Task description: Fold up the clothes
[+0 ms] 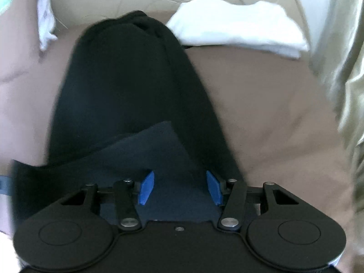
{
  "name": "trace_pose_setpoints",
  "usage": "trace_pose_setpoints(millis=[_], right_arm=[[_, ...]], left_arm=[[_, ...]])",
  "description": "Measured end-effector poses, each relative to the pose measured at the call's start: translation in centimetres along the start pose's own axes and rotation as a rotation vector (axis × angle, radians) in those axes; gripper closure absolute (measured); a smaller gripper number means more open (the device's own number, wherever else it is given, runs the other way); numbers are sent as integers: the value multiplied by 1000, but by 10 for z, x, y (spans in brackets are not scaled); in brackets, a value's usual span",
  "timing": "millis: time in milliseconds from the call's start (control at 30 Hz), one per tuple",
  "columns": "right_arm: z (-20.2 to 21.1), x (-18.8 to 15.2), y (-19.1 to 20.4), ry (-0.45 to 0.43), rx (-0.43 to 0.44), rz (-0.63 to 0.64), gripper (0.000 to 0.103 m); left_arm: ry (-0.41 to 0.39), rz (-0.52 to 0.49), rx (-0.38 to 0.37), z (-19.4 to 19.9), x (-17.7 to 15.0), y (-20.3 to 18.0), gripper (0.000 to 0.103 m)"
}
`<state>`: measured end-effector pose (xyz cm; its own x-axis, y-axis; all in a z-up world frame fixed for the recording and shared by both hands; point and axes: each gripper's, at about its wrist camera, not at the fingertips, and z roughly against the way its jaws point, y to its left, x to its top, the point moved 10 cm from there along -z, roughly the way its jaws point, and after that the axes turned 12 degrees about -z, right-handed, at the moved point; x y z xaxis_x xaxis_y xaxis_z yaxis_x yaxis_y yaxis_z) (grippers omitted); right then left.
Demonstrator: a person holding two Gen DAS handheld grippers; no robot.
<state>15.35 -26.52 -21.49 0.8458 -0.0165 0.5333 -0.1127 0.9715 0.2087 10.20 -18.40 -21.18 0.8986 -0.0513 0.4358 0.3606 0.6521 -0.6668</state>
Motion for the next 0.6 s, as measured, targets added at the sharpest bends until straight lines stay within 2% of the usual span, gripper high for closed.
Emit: trace_pose_setpoints(millis=[67,133,200,333,467,533,567,600], right_arm=[[4,-9,14,-6,17,65,47],[8,-18,24,-14,24,113,47],[9,-23,28,-22,32,114,47],[13,-30,40,-59,-6,162,47],[15,-41,62,-45,-27,284,47],[14,-45,67,-29,-40,322,47],[13,-46,69,-22,-51,343,47],[14,-46,71,-19,-61,366,47]], left_arm=[[59,3,14,-10,3,-2,9],[81,-45,62,-16,10,-4,9],[84,-85,111,-19,19,-6,2],[144,-91,148,-35,23,-12,1],[71,-96,261,-25,37,-8,2],[-73,-70,262,-1,50,-6,1],[-109,-67,256,6,53,-6,1],[-78,-83,238,4,49,-8,0]])
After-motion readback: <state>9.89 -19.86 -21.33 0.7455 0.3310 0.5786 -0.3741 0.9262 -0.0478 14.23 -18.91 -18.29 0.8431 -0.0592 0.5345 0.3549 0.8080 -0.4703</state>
